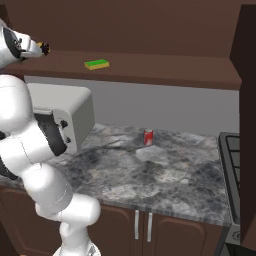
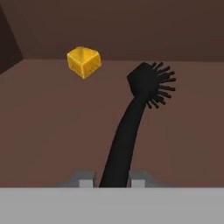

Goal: Pick the dish brush and sponge from the cabinet and place them on the counter.

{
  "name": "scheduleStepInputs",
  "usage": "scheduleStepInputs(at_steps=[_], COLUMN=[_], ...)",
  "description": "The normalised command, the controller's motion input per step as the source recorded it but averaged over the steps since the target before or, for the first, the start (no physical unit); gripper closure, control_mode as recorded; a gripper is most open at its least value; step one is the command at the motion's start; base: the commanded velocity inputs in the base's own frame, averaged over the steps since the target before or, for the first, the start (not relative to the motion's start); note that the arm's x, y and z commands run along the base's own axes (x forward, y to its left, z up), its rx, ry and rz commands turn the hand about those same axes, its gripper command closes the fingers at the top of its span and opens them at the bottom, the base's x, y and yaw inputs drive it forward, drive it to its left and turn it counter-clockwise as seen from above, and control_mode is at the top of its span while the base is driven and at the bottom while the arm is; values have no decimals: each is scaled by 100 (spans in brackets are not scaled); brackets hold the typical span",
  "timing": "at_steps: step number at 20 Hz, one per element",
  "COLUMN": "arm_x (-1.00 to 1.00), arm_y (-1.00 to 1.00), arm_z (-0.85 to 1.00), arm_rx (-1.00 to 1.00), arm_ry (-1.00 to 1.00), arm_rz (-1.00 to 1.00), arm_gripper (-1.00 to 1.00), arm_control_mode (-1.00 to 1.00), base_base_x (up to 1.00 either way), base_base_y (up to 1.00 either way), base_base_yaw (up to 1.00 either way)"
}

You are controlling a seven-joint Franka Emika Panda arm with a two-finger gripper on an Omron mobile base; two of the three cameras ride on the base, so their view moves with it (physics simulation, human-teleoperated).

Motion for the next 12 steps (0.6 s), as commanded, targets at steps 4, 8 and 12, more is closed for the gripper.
scheduleStepInputs(at_steps=[4, 8, 12], arm_x=[-100, -100, -100], arm_y=[-40, -50, -54], arm_z=[1, 0, 0], arm_rx=[6, 6, 6], arm_ry=[-10, -8, -8], arm_rz=[-3, -3, -2], arm_gripper=[100, 100, 100], arm_control_mode=[-100, -100, -100], base_base_x=[0, 0, 0], base_base_y=[0, 0, 0], base_base_yaw=[0, 0, 0])
